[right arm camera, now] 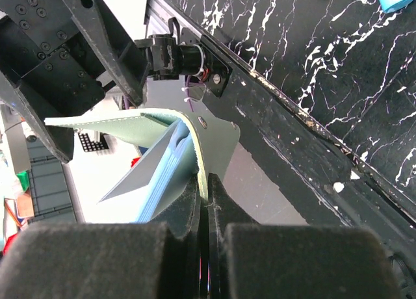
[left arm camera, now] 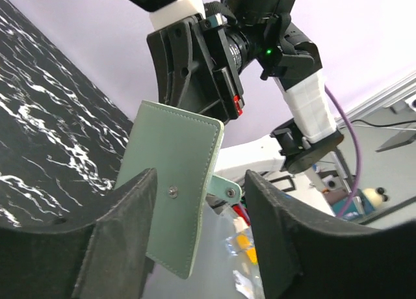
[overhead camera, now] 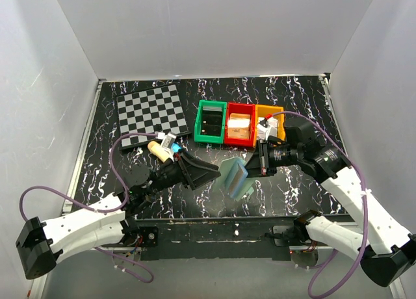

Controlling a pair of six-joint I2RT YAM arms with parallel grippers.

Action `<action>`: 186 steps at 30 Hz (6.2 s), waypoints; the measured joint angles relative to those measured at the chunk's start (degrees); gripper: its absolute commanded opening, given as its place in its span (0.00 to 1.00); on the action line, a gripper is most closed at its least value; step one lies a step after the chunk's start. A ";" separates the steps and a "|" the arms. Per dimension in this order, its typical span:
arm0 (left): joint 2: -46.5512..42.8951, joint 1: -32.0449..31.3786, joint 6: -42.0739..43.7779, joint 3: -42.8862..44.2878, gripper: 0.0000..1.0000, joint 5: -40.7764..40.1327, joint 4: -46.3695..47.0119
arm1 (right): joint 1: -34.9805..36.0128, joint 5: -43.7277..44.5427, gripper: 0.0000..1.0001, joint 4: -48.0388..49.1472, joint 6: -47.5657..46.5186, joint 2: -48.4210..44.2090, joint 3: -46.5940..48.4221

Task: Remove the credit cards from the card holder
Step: Open the card holder at the center of the board.

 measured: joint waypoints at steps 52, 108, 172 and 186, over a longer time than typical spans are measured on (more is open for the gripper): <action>12.22 -10.54 19.34 16.35 0.62 -10.93 -24.63 | 0.00 2.23 0.01 -6.08 -0.76 3.50 2.47; 11.67 -11.56 21.05 15.67 0.00 -14.95 -24.92 | -0.33 3.17 0.01 -7.52 -2.14 3.48 2.47; 11.65 -11.85 24.48 37.51 0.00 -18.29 -56.57 | -3.54 6.82 0.72 -16.87 -16.13 5.01 25.42; 11.76 -11.85 26.56 40.30 0.00 -10.99 -57.31 | -2.08 9.01 0.72 -19.08 -23.10 6.54 25.09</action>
